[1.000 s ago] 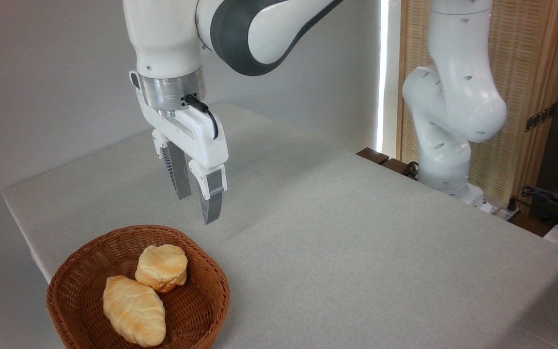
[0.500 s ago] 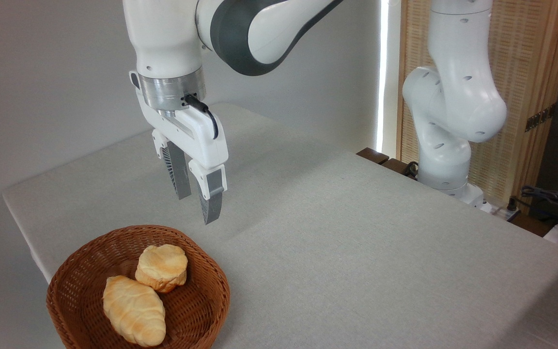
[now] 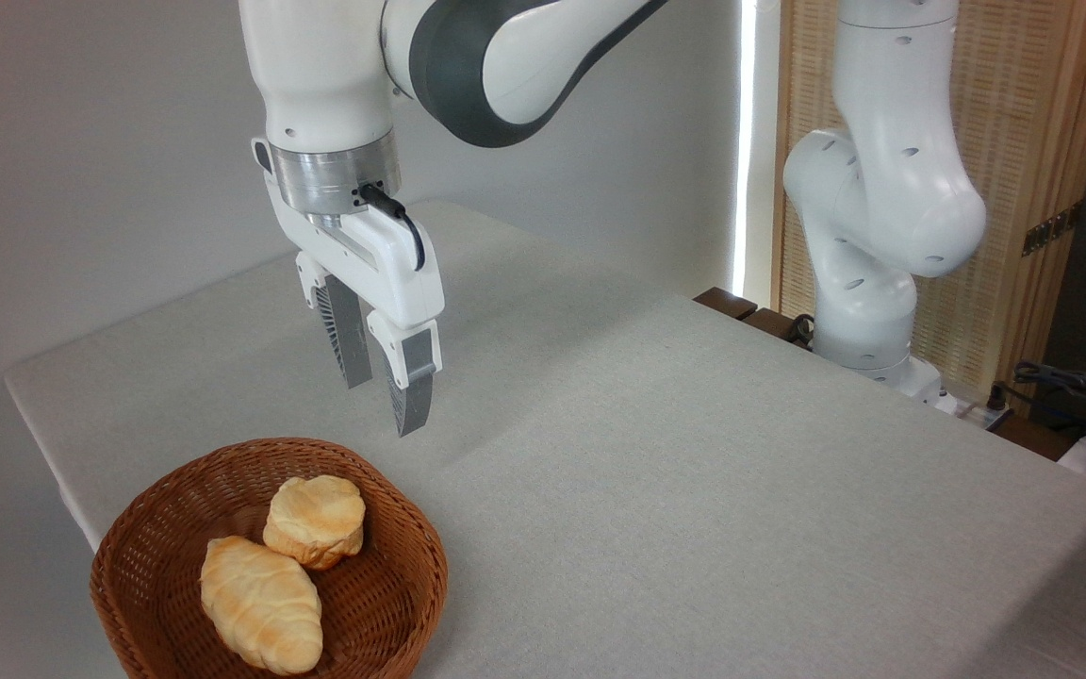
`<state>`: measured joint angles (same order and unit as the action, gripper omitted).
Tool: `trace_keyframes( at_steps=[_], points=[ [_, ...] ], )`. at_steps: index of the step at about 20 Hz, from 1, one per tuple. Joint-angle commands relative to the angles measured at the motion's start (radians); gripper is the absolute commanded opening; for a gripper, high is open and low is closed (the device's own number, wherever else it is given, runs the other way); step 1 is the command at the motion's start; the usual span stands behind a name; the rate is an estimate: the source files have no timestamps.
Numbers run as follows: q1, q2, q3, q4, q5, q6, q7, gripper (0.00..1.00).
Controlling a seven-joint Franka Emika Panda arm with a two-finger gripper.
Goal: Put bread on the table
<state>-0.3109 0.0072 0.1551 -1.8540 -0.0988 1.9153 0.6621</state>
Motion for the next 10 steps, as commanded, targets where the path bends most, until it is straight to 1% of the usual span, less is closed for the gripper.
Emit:
trace_keyframes(
  at_steps=[1, 7, 10],
  points=[
    [-0.007, -0.006, 0.006, 0.010, 0.014, -0.030, -0.007, 1.00],
    [-0.013, -0.006, 0.000, -0.002, 0.014, -0.019, -0.004, 1.00],
    [-0.011, -0.003, 0.001, -0.001, 0.014, 0.059, -0.004, 1.00]
  ],
)
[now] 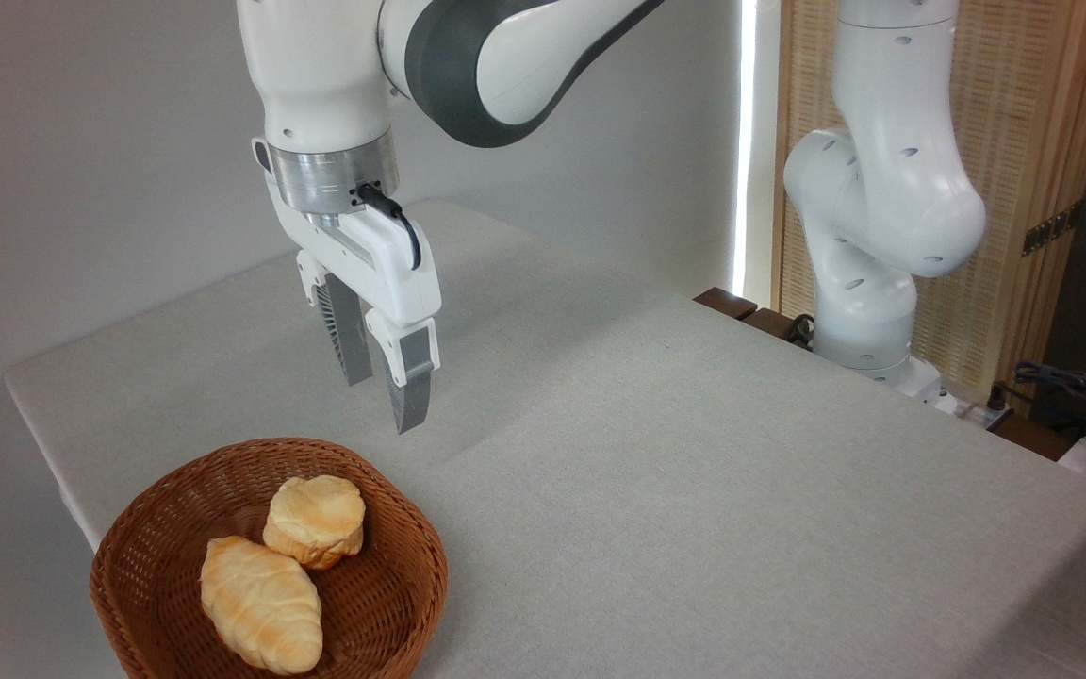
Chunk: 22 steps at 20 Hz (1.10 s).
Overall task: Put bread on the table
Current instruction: 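Lower the open gripper into the basket around the round bread roll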
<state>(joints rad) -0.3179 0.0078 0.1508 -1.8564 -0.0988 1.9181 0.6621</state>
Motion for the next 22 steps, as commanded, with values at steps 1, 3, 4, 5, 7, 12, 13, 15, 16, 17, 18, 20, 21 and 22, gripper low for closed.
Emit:
trace_keyframes(
  at_steps=[1, 3, 4, 5, 7, 12, 13, 15, 16, 17, 18, 20, 21, 22],
  points=[
    [-0.003, -0.005, 0.009, 0.002, 0.014, 0.082, -0.004, 1.00],
    [-0.001, 0.003, 0.010, 0.000, 0.014, 0.128, -0.004, 1.00],
    [0.002, 0.004, 0.010, 0.000, 0.014, 0.148, -0.004, 1.00],
    [0.002, 0.007, 0.010, 0.000, 0.013, 0.165, -0.006, 1.00],
    [0.003, 0.023, 0.012, -0.001, 0.013, 0.206, -0.006, 1.00],
    [0.005, 0.084, 0.033, -0.003, 0.013, 0.317, -0.006, 1.00],
    [0.007, 0.096, 0.038, -0.003, 0.013, 0.323, -0.004, 1.00],
    [0.008, 0.125, 0.046, -0.001, 0.013, 0.326, -0.004, 1.00],
    [0.008, 0.142, 0.046, -0.001, 0.013, 0.328, -0.004, 1.00],
    [0.008, 0.156, 0.044, -0.001, 0.014, 0.334, -0.004, 1.00],
    [0.008, 0.167, 0.043, -0.001, 0.013, 0.350, -0.004, 1.00],
    [0.008, 0.185, 0.041, -0.001, 0.013, 0.366, -0.006, 1.00],
    [0.008, 0.192, 0.039, -0.001, 0.013, 0.371, -0.006, 1.00],
    [0.008, 0.198, 0.038, -0.001, 0.013, 0.372, -0.006, 1.00]
  ],
)
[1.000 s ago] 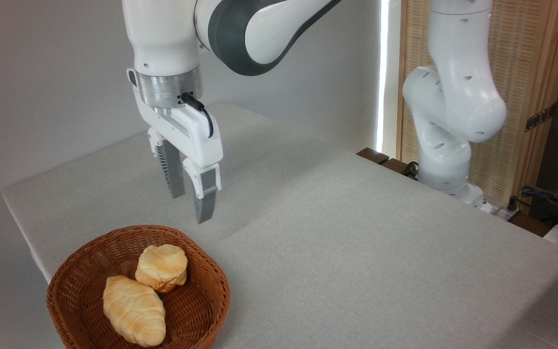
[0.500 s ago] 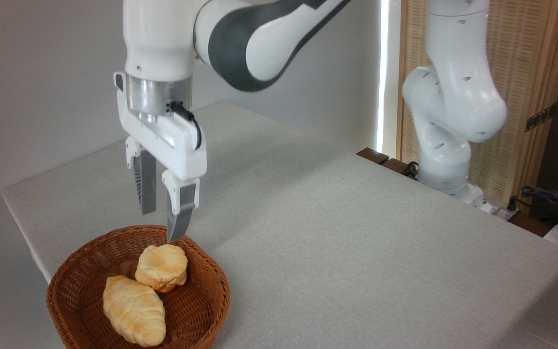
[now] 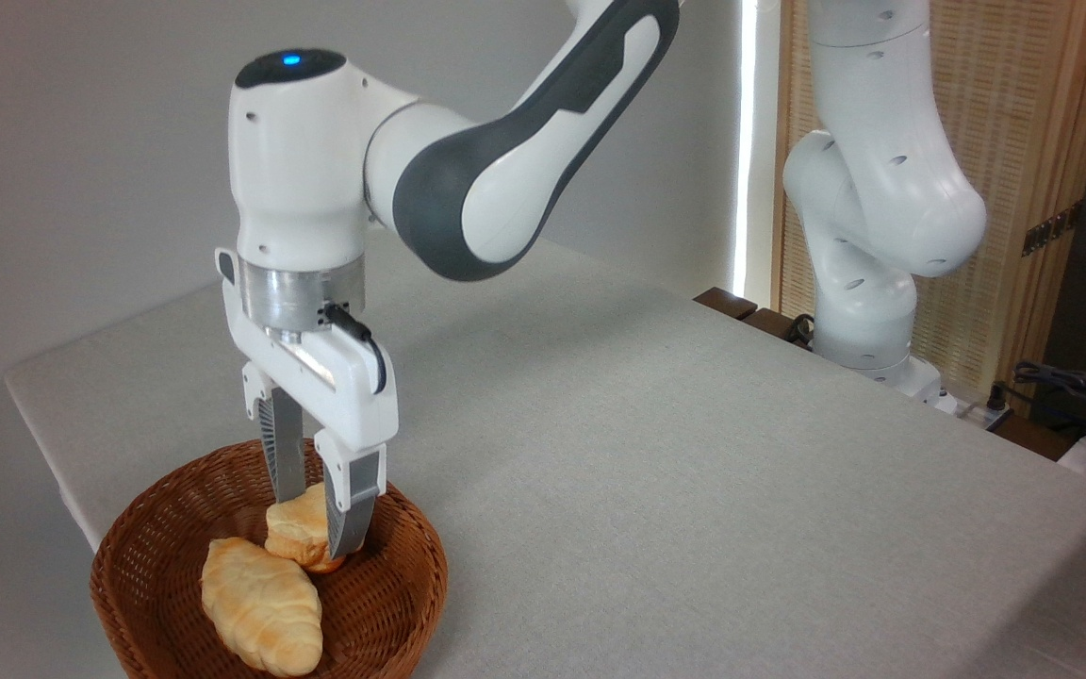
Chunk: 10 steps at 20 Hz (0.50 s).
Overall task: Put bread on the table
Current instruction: 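Lower the open gripper into the basket around the round bread roll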
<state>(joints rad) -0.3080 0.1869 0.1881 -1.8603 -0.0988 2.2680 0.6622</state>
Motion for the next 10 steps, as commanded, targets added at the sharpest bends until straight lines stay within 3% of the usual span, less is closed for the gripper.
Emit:
trace_keyframes(
  at_steps=[1, 10],
  points=[
    [-0.002, 0.020, -0.001, 0.003, 0.013, 0.022, -0.006, 1.00],
    [-0.005, 0.023, -0.050, 0.010, 0.001, 0.021, -0.015, 1.00]
  ],
)
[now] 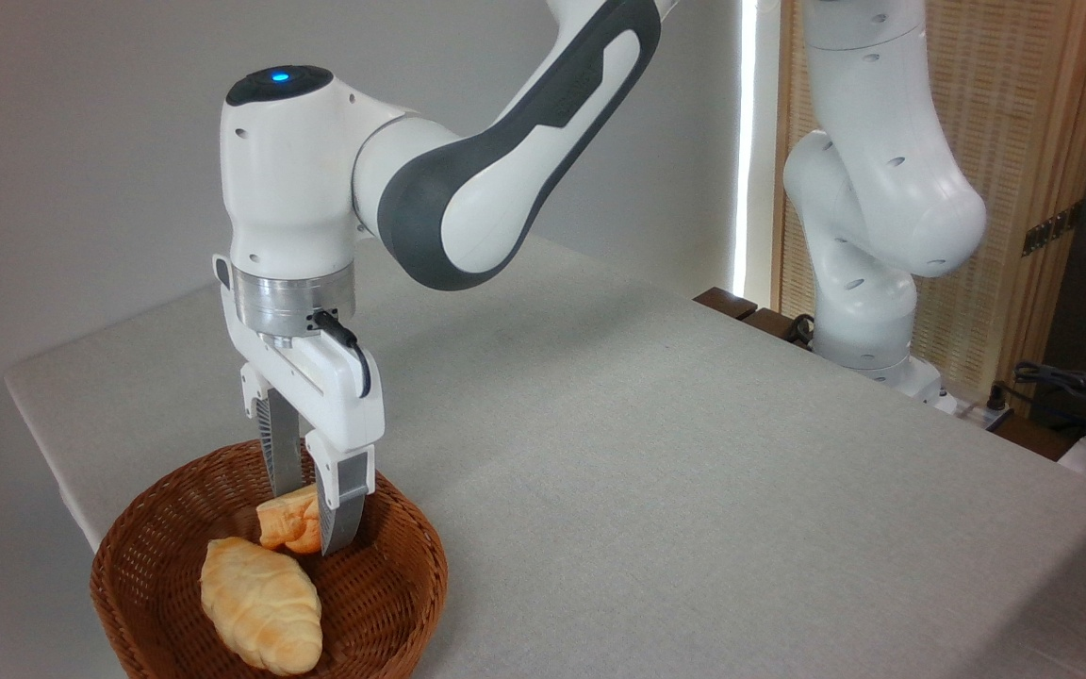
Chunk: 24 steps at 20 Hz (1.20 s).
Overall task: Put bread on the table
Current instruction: 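Close the gripper on the round bread roll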
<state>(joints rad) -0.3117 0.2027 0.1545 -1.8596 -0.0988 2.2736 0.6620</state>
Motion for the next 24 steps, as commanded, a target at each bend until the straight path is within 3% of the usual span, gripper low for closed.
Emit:
trace_keyframes(
  at_steps=[1, 3, 4, 6, 7, 24],
  points=[
    [-0.001, 0.007, -0.018, 0.010, 0.001, 0.017, -0.015, 1.00],
    [-0.001, 0.009, -0.018, 0.010, 0.001, 0.015, -0.013, 1.00],
    [-0.001, 0.009, -0.018, 0.010, 0.004, 0.015, -0.006, 0.92],
    [0.000, 0.009, -0.018, 0.010, 0.005, 0.015, -0.002, 0.58],
    [0.000, 0.009, -0.018, 0.010, 0.005, 0.015, -0.002, 0.50],
    [0.002, 0.007, -0.015, 0.013, 0.004, 0.015, -0.002, 0.50]
  ],
)
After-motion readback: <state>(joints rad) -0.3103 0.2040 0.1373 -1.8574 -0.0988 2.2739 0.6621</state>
